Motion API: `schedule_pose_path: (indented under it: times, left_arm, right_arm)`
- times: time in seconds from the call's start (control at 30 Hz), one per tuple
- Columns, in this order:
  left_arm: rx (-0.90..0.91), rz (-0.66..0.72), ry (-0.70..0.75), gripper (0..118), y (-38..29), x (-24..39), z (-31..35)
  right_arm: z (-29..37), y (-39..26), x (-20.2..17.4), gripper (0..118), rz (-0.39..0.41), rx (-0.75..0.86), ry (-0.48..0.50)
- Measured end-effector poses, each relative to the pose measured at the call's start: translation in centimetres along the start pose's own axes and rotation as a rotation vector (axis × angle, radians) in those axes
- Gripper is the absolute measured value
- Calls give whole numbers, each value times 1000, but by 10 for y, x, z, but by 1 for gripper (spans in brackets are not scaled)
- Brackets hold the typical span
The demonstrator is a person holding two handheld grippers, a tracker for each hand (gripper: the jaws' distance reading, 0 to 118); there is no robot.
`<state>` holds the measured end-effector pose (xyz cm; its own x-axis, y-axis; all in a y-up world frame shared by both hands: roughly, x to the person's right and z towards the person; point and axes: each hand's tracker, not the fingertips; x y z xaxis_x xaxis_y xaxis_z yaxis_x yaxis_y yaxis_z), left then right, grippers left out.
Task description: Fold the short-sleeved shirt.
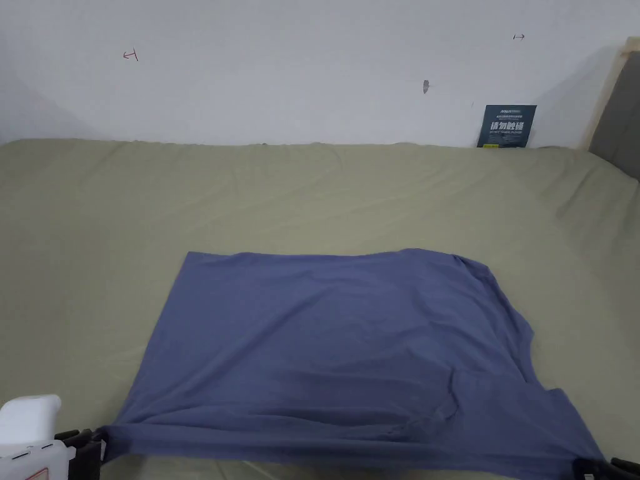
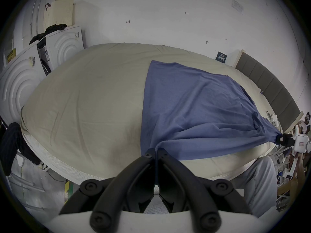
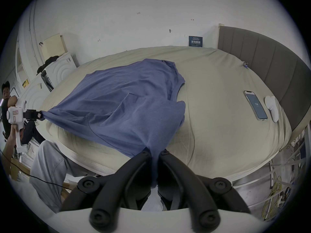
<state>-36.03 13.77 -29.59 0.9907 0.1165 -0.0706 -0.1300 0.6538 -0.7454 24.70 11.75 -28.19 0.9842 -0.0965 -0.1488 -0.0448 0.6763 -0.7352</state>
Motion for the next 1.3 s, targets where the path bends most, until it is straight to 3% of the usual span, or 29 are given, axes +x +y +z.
schedule_pose_path:
  times: [0.47,0.73,1.03,1.1,1.13,1.17,1.2,1.23,1.27,1.3]
  left_arm:
    - [14,-27,-14,0,67,1,-28]
    - [4,-28,-14,0,138,2,-85]
    - [-76,-40,8,0,167,10,-162]
    - [-91,-43,11,0,166,11,-176]
    - [-91,-41,13,2,165,10,-182]
    - [-93,-35,11,16,166,10,-187]
    - [-94,-24,1,68,166,9,-191]
    - [-86,-22,4,109,164,8,-194]
    - [-88,-19,4,118,162,7,-197]
    - [-105,-13,23,112,158,8,-196]
  right_arm:
    - [-26,89,10,7,29,57,-12]
    - [-88,160,11,7,30,23,-28]
    - [-163,185,18,7,-9,-91,-50]
    - [-176,185,21,10,-36,-118,-49]
    - [-181,184,22,20,-50,-134,-47]
    - [-184,183,24,45,-62,-129,-54]
    - [-186,182,25,93,-93,-128,-87]
    - [-189,181,28,116,-116,-148,-108]
    - [-189,179,30,118,-127,-159,-100]
    - [-185,176,32,118,-135,-138,-97]
